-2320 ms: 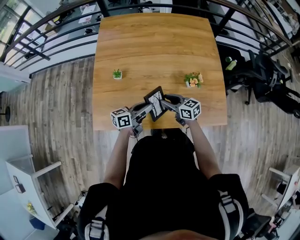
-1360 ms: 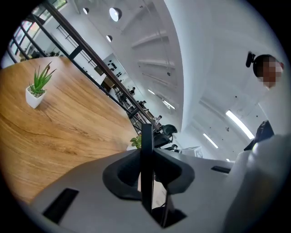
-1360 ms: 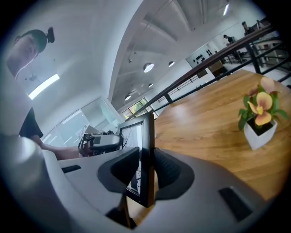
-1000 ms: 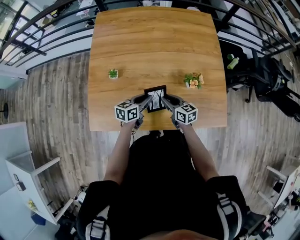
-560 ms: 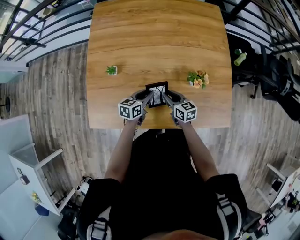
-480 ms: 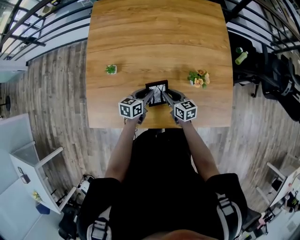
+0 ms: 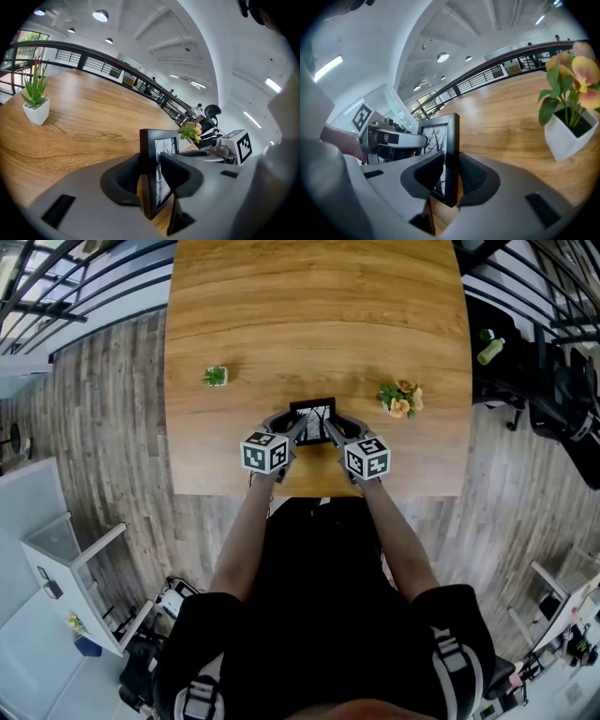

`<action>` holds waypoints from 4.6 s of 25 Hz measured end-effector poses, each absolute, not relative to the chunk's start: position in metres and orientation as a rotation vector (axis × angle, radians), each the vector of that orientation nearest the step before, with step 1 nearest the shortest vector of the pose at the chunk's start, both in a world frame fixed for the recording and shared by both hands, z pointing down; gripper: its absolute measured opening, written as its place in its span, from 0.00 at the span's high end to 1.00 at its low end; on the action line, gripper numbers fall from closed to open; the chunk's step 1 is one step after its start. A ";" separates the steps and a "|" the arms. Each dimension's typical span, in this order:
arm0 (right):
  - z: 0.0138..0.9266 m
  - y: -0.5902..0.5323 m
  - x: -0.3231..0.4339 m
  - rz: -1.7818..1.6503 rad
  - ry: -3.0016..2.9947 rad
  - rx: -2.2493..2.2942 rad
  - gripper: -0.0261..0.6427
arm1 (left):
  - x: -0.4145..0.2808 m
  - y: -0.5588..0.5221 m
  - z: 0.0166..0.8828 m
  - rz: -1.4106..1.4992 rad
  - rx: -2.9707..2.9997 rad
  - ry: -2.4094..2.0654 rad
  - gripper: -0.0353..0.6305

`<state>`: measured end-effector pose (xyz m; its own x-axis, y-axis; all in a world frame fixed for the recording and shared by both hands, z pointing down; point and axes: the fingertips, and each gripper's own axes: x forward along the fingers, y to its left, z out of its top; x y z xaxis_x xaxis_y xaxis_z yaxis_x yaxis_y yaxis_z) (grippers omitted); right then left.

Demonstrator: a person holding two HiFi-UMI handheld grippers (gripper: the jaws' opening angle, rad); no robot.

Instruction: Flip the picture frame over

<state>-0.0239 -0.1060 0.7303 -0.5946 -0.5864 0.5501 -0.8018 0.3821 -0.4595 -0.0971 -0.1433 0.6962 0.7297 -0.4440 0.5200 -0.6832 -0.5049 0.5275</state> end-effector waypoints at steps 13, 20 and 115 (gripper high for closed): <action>0.743 -0.121 -0.025 1.014 -2.325 1.193 0.81 | -0.102 -0.164 0.714 0.530 2.203 -0.963 0.71; 0.750 -0.128 -0.026 0.938 -2.294 1.172 0.80 | -0.102 -0.173 0.725 0.575 2.204 -1.007 0.69; 0.669 -0.093 -0.006 0.497 -2.282 1.236 0.95 | -0.137 -0.111 0.650 0.593 2.378 -1.216 0.91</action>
<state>-0.0060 -0.0931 0.6690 -0.4671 -0.6687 0.5785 -0.8487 0.5225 -0.0813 -0.1374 -0.1108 0.6499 0.5307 -0.6558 0.5370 -0.8269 -0.5397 0.1581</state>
